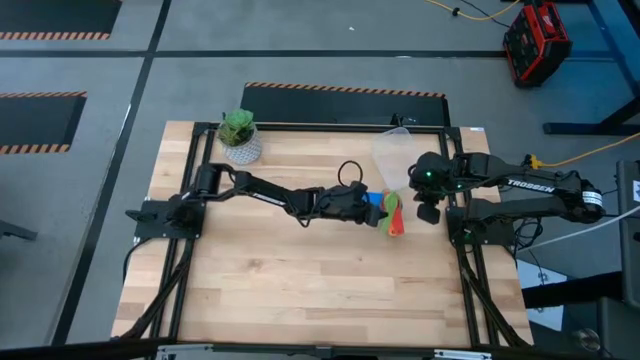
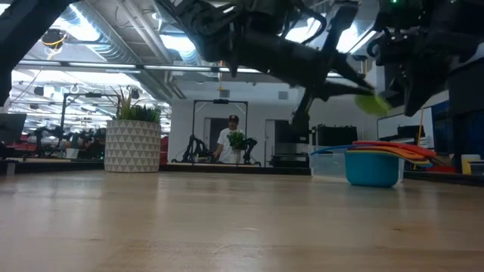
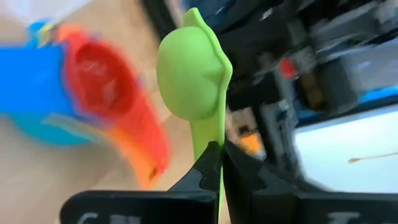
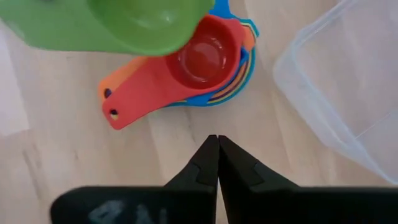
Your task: Nest measuring cups in basket
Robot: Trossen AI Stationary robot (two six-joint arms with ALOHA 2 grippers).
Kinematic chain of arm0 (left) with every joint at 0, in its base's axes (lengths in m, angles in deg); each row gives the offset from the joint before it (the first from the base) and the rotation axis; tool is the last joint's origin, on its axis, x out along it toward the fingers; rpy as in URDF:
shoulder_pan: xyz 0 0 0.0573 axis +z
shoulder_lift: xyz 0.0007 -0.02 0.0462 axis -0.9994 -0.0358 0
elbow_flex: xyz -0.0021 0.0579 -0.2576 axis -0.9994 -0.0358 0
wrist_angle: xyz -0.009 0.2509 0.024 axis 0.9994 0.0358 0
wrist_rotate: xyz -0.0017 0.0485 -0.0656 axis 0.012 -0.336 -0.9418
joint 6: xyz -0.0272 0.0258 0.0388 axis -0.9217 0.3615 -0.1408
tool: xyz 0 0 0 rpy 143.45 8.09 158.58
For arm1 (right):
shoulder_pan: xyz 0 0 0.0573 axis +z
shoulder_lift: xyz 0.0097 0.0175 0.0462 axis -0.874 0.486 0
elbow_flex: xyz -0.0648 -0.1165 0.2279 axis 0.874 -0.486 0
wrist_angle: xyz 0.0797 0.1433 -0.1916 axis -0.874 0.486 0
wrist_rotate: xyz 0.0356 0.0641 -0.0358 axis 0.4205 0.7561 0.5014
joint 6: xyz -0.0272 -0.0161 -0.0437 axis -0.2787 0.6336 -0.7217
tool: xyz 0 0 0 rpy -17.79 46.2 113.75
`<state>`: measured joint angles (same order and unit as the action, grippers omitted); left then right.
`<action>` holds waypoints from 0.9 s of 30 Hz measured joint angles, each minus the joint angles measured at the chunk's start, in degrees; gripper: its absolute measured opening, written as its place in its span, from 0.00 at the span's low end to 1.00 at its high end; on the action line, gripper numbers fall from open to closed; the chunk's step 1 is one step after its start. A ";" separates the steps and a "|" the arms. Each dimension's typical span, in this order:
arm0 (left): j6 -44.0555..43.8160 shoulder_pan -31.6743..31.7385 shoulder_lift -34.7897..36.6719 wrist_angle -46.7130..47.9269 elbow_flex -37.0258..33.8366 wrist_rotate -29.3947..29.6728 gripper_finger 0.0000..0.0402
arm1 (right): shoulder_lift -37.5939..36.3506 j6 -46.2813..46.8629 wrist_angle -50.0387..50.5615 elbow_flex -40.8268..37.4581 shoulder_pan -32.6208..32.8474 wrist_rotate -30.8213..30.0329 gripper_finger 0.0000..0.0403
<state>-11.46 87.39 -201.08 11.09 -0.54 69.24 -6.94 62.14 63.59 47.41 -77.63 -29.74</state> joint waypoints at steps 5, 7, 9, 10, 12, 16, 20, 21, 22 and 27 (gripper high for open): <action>-1.49 0.04 -1.44 -1.45 0.10 0.82 0.00 | 0.00 0.04 -0.77 0.00 0.00 -2.50 0.03; -1.64 0.05 -2.32 -1.87 0.19 1.50 0.00 | 0.00 0.07 -1.33 0.02 0.00 -2.65 0.03; -2.78 0.20 -2.70 -1.48 0.02 1.48 0.00 | 0.00 0.07 -1.94 0.02 0.00 -2.65 0.03; -2.98 0.24 -3.15 -2.14 0.07 1.52 0.00 | 0.00 0.07 -2.54 0.02 0.02 -2.63 0.03; -3.46 0.44 -3.76 -2.81 0.20 1.45 0.00 | 0.00 0.07 -3.16 0.02 0.02 -2.65 0.03; -4.44 0.82 -4.97 -3.32 0.18 1.62 0.00 | 0.00 0.18 -4.31 0.02 0.00 -2.67 0.03; -4.50 1.32 -5.18 -3.17 0.10 1.18 0.00 | 0.00 0.18 -5.29 0.02 0.00 -2.67 0.03; -4.50 1.44 -5.16 -2.89 0.13 1.10 0.00 | 0.00 0.18 -5.31 0.02 0.00 -2.67 0.03; -4.50 1.54 -5.16 -2.63 0.13 1.11 0.00 | 0.00 0.18 -5.31 0.02 0.01 -2.67 0.03; -4.46 1.75 -5.16 -2.66 0.13 1.05 0.04 | 0.00 0.18 -5.29 0.02 0.01 -2.67 0.03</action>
<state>-15.91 89.14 -206.24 8.43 -0.41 70.29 -6.94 62.32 58.30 47.43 -77.62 -32.41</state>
